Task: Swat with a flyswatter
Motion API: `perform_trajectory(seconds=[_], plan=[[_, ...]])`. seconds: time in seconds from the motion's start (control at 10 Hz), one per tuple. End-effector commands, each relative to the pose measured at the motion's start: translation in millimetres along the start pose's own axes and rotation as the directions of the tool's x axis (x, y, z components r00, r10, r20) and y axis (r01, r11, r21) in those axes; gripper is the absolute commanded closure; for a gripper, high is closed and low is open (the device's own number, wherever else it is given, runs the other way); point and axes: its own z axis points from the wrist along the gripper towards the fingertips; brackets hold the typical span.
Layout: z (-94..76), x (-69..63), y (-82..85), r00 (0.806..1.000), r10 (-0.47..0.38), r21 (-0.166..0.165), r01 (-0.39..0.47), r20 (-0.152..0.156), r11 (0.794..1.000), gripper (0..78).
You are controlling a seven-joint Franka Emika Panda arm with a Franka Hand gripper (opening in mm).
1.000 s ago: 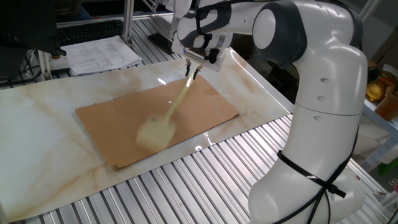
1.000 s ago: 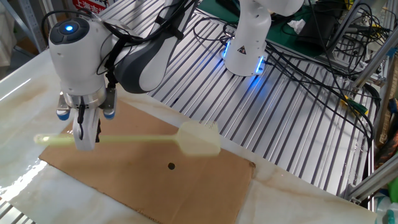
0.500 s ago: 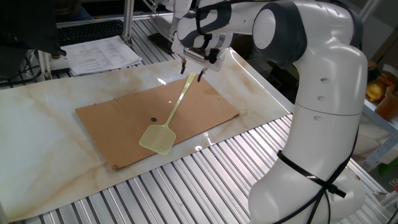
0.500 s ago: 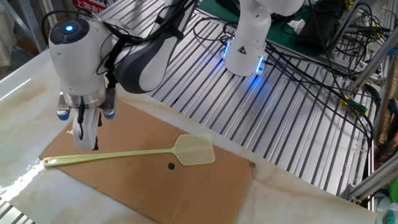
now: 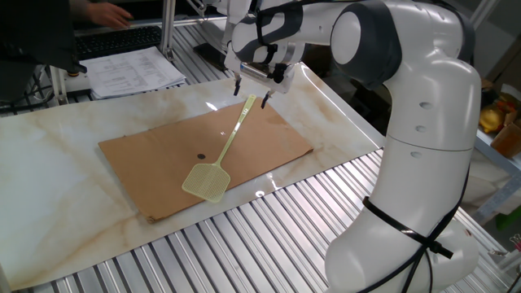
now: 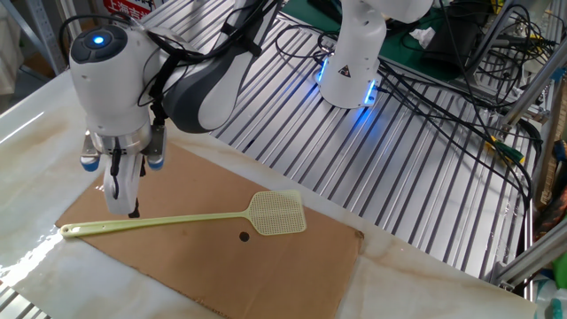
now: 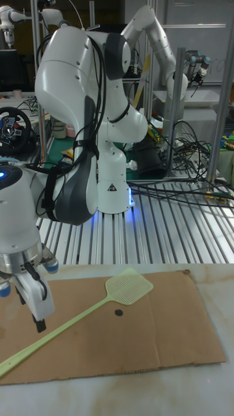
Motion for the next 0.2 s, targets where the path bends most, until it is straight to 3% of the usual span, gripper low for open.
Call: perform_trajectory(seconds=[0.1,0.2], plan=[[-2.1,-0.8,0.4,0.993,-0.115,0.001,0.115,-0.010,0.993,0.2],[-2.1,-0.8,0.4,0.993,-0.118,0.001,0.118,-0.010,0.993,0.2]])
